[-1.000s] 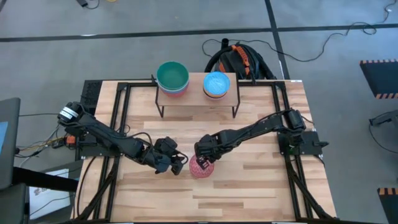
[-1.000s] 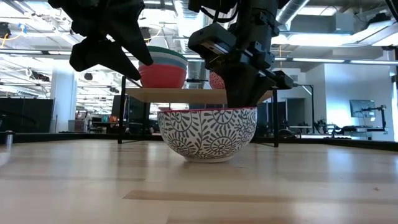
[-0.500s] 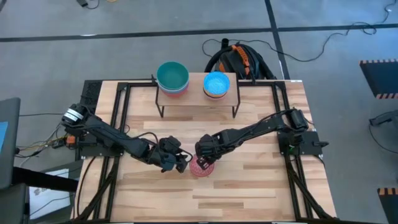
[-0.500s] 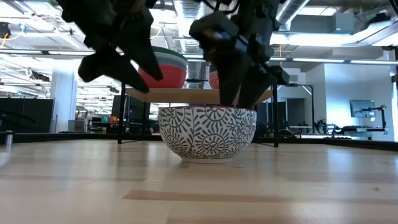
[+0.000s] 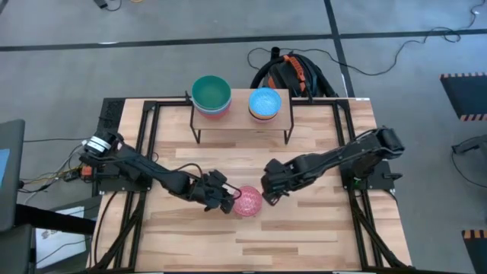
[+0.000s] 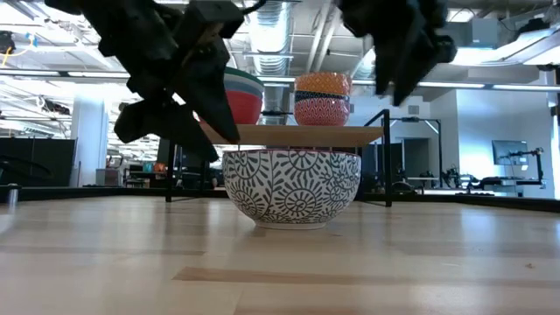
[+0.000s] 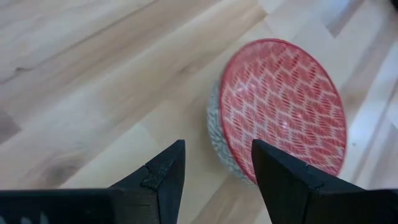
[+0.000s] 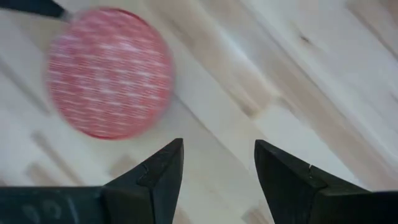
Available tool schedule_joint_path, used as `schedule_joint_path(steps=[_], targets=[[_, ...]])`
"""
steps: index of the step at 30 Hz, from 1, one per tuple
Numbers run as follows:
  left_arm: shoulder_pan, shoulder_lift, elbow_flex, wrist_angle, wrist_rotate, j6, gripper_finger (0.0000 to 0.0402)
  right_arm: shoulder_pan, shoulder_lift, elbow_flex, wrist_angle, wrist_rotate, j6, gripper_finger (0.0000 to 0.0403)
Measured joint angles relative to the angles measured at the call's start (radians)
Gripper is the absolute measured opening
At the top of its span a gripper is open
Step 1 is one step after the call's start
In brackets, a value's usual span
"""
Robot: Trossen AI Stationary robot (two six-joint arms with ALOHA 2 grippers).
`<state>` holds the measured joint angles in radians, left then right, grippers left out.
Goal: Place and stack bowls onto a shelf
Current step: Stack the red patterned bowl on top of the light blue patterned bowl on the shelf
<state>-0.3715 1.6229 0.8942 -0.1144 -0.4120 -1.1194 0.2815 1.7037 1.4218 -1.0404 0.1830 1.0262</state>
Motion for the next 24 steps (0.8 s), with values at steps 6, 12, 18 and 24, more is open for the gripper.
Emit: schedule_joint_path(steps=[6, 12, 18, 24], targets=[[0.037, 0.000, 0.000, -0.020, 0.032, 0.003, 0.0169, -0.008, -0.157, -0.229, 0.049, -0.017, 0.117, 0.0224], [0.071, 0.000, 0.006, -0.028, 0.078, 0.035, 0.0169, -0.017, -0.305, -0.367, 0.185, -0.026, 0.208, 0.0224], [0.113, -0.001, 0.039, -0.060, 0.119, 0.103, 0.0169, -0.036, -0.348, -0.374, 0.185, -0.001, 0.212, 0.0224], [0.141, -0.001, 0.043, -0.042, 0.152, 0.113, 0.0169, -0.035, -0.342, -0.374, 0.183, -0.002, 0.200, 0.0224]])
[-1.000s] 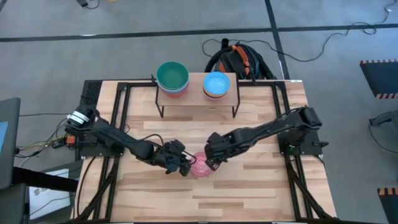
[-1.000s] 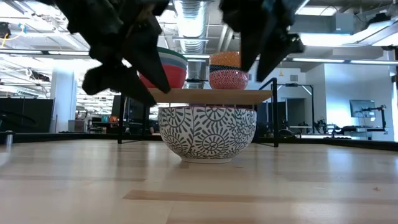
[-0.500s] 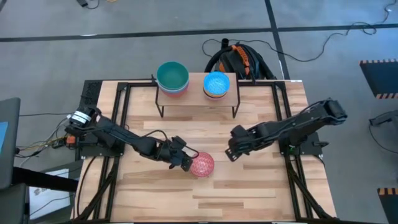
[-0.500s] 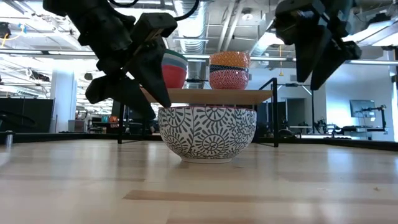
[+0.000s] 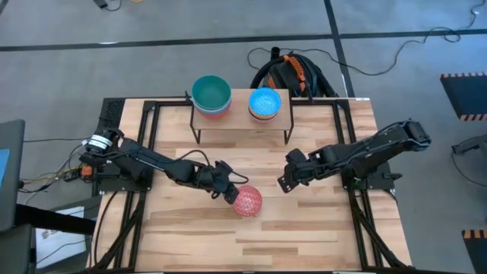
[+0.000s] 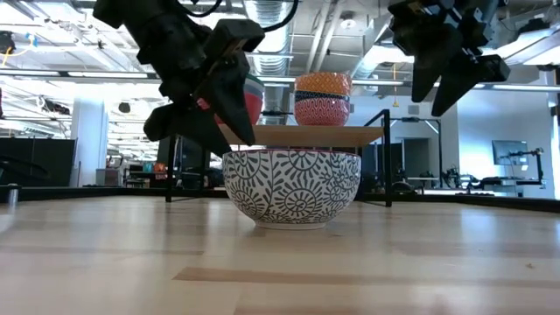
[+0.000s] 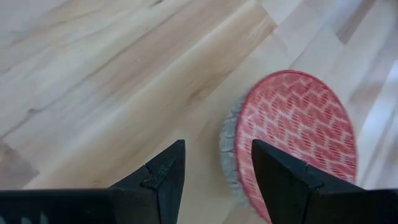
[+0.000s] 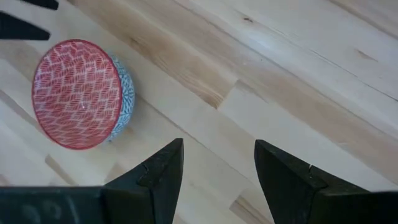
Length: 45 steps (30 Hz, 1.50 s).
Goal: Place and stack bowls onto a shelf
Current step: Stack the red patterned bowl on top of the light blue patterned bowl on the shelf
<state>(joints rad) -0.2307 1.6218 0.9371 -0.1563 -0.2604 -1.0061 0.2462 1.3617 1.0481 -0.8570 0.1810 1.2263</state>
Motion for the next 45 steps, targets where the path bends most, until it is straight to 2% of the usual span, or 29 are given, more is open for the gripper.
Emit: schedule_joint_path(steps=[5, 12, 22, 29, 39, 45], targets=[[-0.003, 0.025, 0.001, 0.070, 0.014, -0.005, 0.0169, -0.014, 0.000, 0.000, -0.001, -0.020, -0.020, 0.0224], [-0.010, 0.081, -0.001, 0.085, 0.045, -0.045, 0.0160, -0.042, -0.003, 0.001, 0.001, -0.059, -0.058, 0.0224], [-0.020, 0.132, 0.000, 0.112, 0.071, -0.049, 0.0077, -0.138, -0.003, 0.001, -0.006, -0.183, -0.165, 0.0224], [-0.020, 0.133, -0.003, 0.083, 0.072, 0.004, 0.0008, -0.157, -0.005, 0.001, -0.010, -0.185, -0.188, 0.0224], [0.011, 0.127, -0.001, 0.055, 0.123, 0.050, 0.0003, -0.139, -0.119, 0.002, -0.046, -0.177, -0.188, 0.0222], [0.039, 0.071, -0.002, 0.045, 0.122, 0.088, 0.0002, -0.115, -0.209, 0.002, -0.109, -0.134, -0.153, 0.0208]])
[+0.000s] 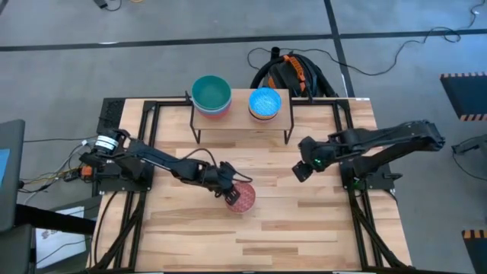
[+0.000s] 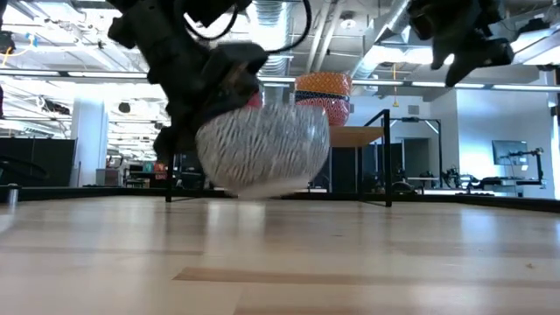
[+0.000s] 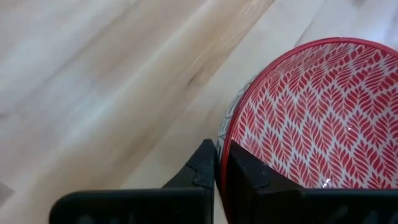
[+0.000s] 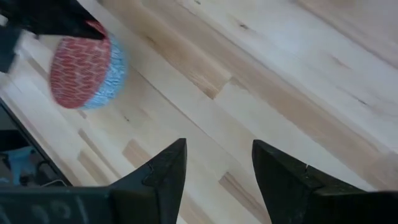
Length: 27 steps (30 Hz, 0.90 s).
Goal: Place and stack bowls onto a shelf
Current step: Stack the red patterned bowl on top of the light blue patterned bowl on the shelf
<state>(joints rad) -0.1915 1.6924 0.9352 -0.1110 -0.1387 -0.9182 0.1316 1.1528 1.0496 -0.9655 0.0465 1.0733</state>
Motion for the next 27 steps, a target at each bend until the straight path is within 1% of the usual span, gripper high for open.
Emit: schedule_joint_path(steps=[4, 6, 8, 10, 13, 15, 18, 20, 22, 24, 27], targets=[[0.019, -0.055, 0.004, -0.011, 0.000, 0.049, 0.0001, 0.016, -0.032, 0.000, -0.059, 0.024, 0.026, 0.0198], [0.033, -0.076, 0.036, -0.053, -0.001, 0.092, 0.0001, 0.024, -0.041, 0.000, -0.079, 0.038, 0.036, 0.0194], [0.052, -0.085, 0.097, -0.117, -0.005, 0.153, 0.0001, 0.026, -0.046, 0.000, -0.081, 0.049, 0.043, 0.0190], [0.080, -0.085, 0.186, -0.191, -0.008, 0.237, 0.0001, 0.025, -0.054, 0.000, -0.080, 0.057, 0.044, 0.0188], [0.132, -0.085, 0.346, -0.288, -0.052, 0.375, 0.0001, 0.024, -0.063, 0.000, -0.074, 0.058, 0.044, 0.0187], [0.178, -0.085, 0.459, -0.360, -0.105, 0.459, 0.0000, 0.024, -0.072, 0.000, -0.073, 0.059, 0.045, 0.0187], [0.265, -0.085, 0.621, -0.444, -0.213, 0.570, 0.0000, 0.024, -0.082, 0.000, -0.076, 0.072, 0.045, 0.0187], [0.331, -0.087, 0.699, -0.440, -0.280, 0.620, 0.0000, 0.023, -0.085, 0.000, -0.067, 0.094, 0.045, 0.0187], [0.402, -0.085, 0.748, -0.423, -0.308, 0.650, 0.0000, 0.015, -0.086, 0.000, -0.071, 0.110, 0.035, 0.0187], [0.471, -0.070, 0.785, -0.382, -0.293, 0.674, 0.0000, 0.006, -0.087, 0.000, -0.064, 0.114, 0.022, 0.0187], [0.551, -0.030, 0.820, -0.310, -0.211, 0.688, 0.0000, -0.011, -0.088, 0.000, -0.066, 0.115, -0.003, 0.0187]])
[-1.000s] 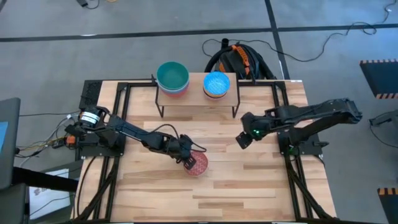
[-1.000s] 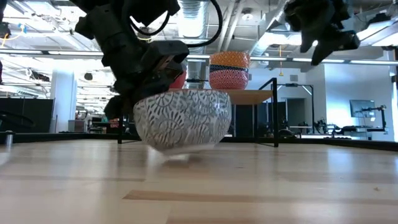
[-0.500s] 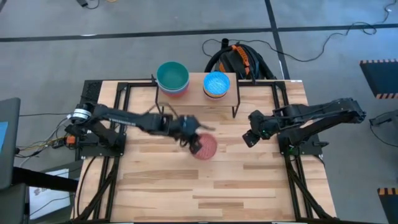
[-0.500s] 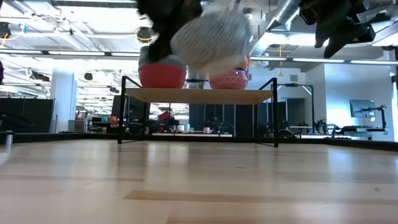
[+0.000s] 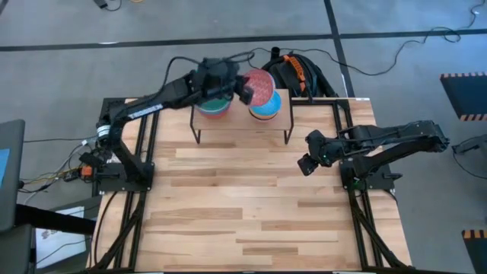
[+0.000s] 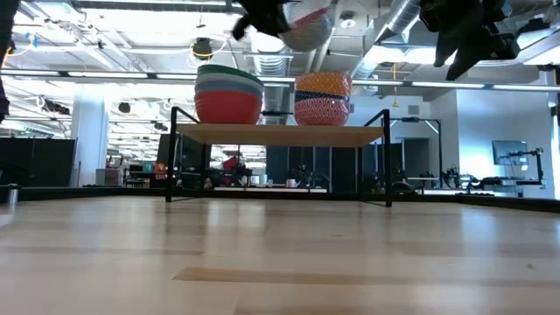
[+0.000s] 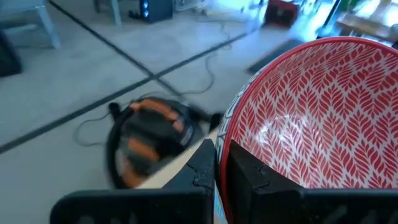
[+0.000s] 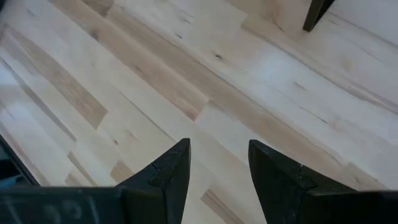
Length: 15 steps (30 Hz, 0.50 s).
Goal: Place and stack bowls onto a shelf
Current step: Stack the red patterned bowl on top of the light blue patterned bowl on the shelf
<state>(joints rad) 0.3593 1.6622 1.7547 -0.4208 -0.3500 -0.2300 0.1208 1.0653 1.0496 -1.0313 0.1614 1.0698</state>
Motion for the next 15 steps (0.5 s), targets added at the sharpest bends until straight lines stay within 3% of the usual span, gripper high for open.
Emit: schedule_joint_path(steps=[5, 15], targets=[[0.049, 0.111, 0.098, -0.019, 0.081, 0.023, 0.0000, -0.031, -0.003, 0.000, -0.009, -0.001, -0.042, 0.0187], [0.067, 0.296, 0.369, -0.264, 0.114, 0.149, 0.0000, -0.075, -0.030, 0.000, -0.009, -0.001, -0.076, 0.0187]])
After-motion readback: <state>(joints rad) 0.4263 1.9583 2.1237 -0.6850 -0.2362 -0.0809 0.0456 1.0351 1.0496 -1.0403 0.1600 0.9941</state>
